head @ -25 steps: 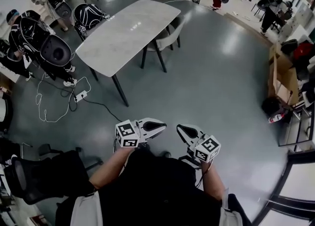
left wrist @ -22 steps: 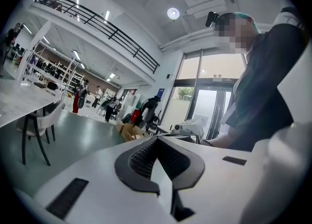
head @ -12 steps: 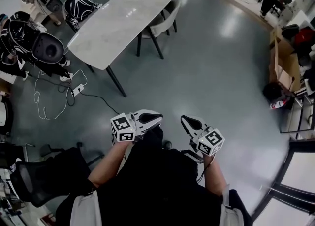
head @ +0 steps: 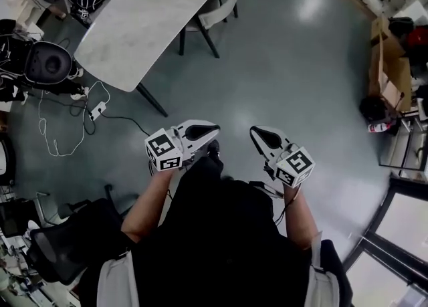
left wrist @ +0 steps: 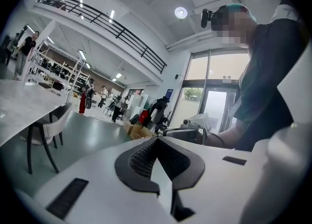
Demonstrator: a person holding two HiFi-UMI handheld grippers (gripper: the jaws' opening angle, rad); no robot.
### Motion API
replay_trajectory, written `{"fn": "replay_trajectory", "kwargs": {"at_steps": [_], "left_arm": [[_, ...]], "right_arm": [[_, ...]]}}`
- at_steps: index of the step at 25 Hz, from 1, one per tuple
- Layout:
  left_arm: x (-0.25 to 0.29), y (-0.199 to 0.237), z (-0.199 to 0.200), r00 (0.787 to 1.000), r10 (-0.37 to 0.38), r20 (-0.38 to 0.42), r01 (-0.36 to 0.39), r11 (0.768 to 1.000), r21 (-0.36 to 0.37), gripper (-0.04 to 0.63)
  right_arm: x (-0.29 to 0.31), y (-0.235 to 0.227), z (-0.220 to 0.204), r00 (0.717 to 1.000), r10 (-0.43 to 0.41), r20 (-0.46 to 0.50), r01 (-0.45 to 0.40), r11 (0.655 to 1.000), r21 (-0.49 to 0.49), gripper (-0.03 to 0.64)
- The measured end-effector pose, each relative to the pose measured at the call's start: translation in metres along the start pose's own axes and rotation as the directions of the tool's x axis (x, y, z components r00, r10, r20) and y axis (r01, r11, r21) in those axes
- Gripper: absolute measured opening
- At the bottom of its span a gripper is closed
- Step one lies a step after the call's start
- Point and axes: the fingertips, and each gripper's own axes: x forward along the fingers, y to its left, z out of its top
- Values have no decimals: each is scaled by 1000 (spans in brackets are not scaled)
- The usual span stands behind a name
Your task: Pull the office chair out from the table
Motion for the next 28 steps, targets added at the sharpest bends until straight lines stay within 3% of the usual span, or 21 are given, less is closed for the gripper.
{"fn": "replay_trajectory", "kwargs": {"at_steps": [7,15,28], "left_arm": [[9,87,34,1000,-28,6,28,999,-21,12],[51,158,53,999,-36,-12,35,998,-50,12],[188,296,118,996,88,-24,-89,994,-68,12]], "right_arm": [[65,-59,53,999,-39,7,39,999,-6,20],[95,-134,74,999,-49,4,48,998,32,20],[133,-314,138,994,106,-16,-107,994,-33,20]]}}
